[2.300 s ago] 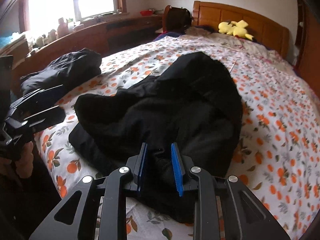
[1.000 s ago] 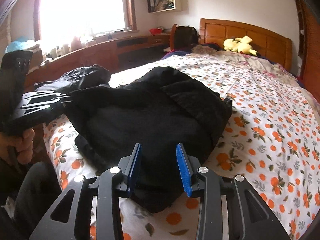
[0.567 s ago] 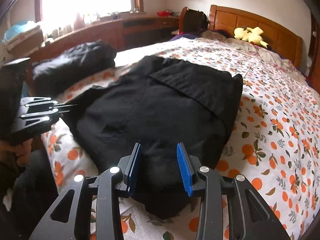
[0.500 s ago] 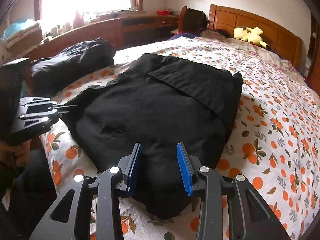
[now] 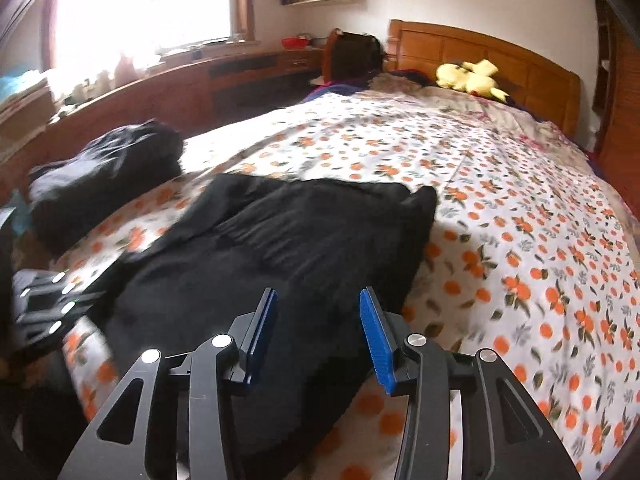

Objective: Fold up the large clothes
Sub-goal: 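Grasp the folded black coat with the left tool while the right tool holds it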

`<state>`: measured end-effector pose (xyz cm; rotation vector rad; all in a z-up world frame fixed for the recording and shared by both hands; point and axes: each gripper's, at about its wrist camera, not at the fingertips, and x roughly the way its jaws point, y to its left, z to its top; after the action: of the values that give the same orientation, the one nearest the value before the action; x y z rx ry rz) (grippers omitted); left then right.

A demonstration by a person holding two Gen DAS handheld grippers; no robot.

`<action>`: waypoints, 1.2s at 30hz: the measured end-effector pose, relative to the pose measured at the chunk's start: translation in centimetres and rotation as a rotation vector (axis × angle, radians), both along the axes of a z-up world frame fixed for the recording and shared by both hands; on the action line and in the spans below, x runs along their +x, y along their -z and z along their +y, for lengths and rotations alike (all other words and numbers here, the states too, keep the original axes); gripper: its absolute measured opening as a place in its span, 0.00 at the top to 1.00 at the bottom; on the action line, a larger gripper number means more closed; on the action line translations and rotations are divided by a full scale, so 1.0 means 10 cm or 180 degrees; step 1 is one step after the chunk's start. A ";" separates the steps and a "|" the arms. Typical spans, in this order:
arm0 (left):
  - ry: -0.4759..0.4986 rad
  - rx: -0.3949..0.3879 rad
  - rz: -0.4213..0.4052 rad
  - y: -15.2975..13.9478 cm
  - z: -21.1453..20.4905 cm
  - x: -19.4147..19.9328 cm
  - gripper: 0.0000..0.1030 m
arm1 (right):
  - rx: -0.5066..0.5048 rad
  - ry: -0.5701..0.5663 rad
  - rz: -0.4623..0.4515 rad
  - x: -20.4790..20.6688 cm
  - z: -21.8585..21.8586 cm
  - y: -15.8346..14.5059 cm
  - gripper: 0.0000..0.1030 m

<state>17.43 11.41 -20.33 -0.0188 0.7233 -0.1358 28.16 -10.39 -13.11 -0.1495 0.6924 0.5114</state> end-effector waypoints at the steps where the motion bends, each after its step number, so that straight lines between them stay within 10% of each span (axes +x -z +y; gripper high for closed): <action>1: 0.0005 -0.0001 0.0001 0.00 0.00 0.00 0.96 | 0.0026 0.0035 0.0028 0.11 -0.01 0.01 0.60; 5: 0.0018 0.0020 0.0000 0.00 0.00 0.01 0.96 | 0.0182 0.0182 0.0103 0.51 -0.06 0.09 0.36; 16: -0.0012 0.0030 0.0042 0.00 -0.01 0.02 0.95 | 0.0168 0.0263 0.0424 1.12 -0.03 0.38 0.21; 22: -0.0096 -0.0027 0.0080 -0.03 0.03 -0.04 0.88 | 0.0474 0.0210 0.0856 1.30 -0.12 0.66 0.18; 26: -0.0163 -0.0067 0.0123 -0.06 0.09 -0.19 0.57 | 0.0506 0.0193 0.0908 1.29 -0.13 0.67 0.18; 36: -0.0165 -0.0061 0.0322 0.14 0.04 -0.14 0.55 | 0.0528 0.0187 0.0936 1.31 -0.13 0.72 0.18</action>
<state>16.01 11.80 -21.68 -0.0631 0.8219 -0.0926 41.24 -11.73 -20.35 0.1039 0.9343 0.5376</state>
